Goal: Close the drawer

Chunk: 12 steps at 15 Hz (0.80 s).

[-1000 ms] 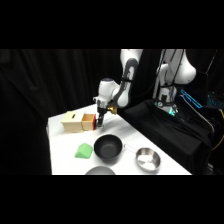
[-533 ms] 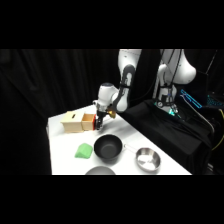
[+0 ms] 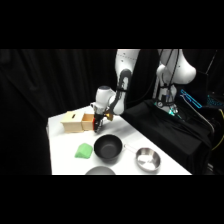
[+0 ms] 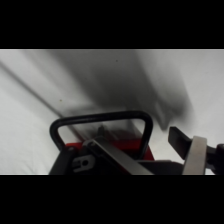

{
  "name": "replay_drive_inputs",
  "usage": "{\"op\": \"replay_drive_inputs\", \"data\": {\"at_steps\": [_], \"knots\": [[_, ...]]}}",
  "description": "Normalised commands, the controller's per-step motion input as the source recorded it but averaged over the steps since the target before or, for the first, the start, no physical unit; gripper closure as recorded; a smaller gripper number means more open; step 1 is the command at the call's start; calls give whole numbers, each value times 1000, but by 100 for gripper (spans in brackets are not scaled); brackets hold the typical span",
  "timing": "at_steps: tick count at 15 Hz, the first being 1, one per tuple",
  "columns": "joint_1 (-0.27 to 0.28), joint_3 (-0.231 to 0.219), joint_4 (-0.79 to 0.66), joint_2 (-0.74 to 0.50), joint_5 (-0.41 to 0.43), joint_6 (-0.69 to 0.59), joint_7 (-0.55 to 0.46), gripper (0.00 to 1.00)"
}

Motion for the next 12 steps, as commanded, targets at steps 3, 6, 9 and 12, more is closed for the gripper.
{"op": "replay_drive_inputs", "data": {"at_steps": [3, 6, 9, 12], "knots": [[-1, -73, 130, -89, 29, -189, -144, 0], [44, -160, 199, -102, -37, -322, -152, 0], [3, -129, 318, -34, -86, -350, -151, 0], [-25, -68, 457, 72, -108, -365, -124, 0]]}}
